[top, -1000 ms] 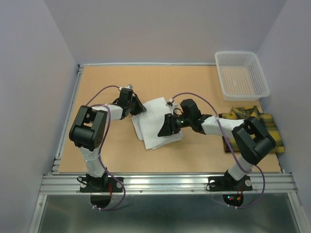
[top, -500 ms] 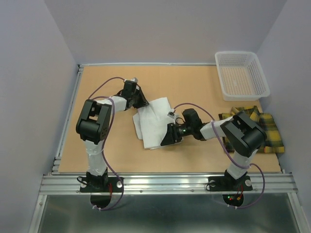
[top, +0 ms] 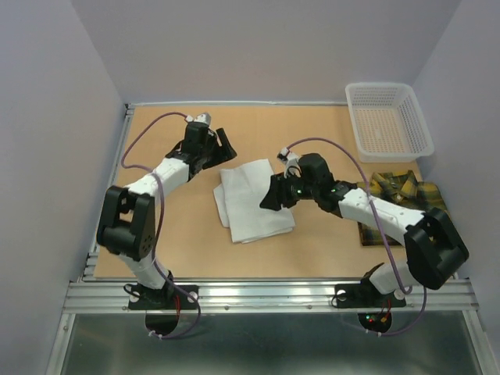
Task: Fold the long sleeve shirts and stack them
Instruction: Fold the shirt
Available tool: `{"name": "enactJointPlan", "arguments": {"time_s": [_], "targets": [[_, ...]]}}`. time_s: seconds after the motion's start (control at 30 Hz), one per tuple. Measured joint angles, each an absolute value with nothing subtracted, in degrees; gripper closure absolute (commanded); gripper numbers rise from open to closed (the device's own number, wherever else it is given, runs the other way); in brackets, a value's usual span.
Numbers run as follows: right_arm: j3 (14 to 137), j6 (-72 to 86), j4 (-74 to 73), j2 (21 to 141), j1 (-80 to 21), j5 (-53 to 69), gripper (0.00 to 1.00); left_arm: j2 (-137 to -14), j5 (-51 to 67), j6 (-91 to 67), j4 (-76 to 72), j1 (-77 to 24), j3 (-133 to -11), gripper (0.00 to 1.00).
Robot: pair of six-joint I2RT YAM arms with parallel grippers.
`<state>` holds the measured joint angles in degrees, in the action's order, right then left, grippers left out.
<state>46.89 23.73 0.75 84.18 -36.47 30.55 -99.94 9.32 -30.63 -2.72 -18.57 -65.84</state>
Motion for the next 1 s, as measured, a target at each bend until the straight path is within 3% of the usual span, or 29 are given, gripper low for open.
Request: {"name": "enactJointPlan", "arguments": {"time_s": [0.07, 0.17, 0.37, 0.53, 0.7, 0.83, 1.0], "targets": [[50.5, 21.9, -2.2, 81.3, -36.4, 25.7, 0.43, -92.3, 7.6, -32.0, -1.6, -19.1, -62.6, 0.11], [53.4, 19.8, -5.9, 79.2, -36.3, 18.3, 0.45, -81.1, 4.2, -35.1, 0.0, -21.5, -57.9, 0.09], [53.8, 18.1, -13.6, 81.1, -35.7, 8.8, 0.53, -72.5, -1.4, -43.0, 4.2, -30.7, -46.5, 0.31], [53.3, 17.7, -16.1, 83.4, -35.6, 8.0, 0.56, -74.4, -3.6, -48.1, 8.1, -33.5, -38.1, 0.46], [51.2, 17.8, -16.3, 88.0, -35.6, 10.4, 0.62, -79.0, -5.6, -48.9, 6.9, -33.7, -37.2, 0.58], [48.5, 19.4, -15.6, 89.8, -35.8, 12.1, 0.67, -84.3, -7.3, -47.0, 5.8, -33.3, -40.7, 0.61], [46.5, 26.0, -12.0, 89.7, -41.4, 12.6, 0.66, -93.1, -9.4, -40.6, 5.4, -30.3, -50.0, 0.58]]}}
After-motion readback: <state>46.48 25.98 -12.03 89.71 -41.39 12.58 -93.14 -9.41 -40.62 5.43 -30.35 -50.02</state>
